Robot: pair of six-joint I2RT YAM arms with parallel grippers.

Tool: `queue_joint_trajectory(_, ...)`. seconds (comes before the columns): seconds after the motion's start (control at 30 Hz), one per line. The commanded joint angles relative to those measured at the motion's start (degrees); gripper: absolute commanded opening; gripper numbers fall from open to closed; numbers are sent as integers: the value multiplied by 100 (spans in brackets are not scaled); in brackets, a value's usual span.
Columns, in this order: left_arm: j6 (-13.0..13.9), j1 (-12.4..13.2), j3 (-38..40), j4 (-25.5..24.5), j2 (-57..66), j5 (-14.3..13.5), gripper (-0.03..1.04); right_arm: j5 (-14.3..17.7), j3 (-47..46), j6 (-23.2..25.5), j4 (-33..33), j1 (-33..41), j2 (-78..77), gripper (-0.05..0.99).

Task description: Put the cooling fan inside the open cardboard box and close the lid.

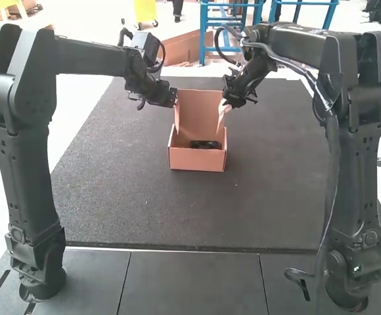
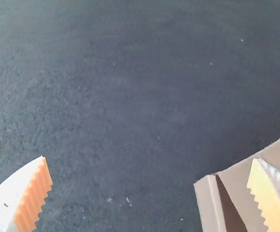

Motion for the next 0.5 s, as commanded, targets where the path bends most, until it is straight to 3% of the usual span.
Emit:
queue_joint_trajectory(0.0,-47,-174,5,-8,-389,292,97,-65,-119,-17,-22,66,-256,-2)
queue_joint_trajectory(0.23,14,-227,-355,-113,-547,248,97,-74,-488,-79,-145,101,-379,-2)
queue_joint_trajectory(0.47,173,-227,-610,-728,-775,204,97,-65,-849,-255,-312,250,-493,-2)
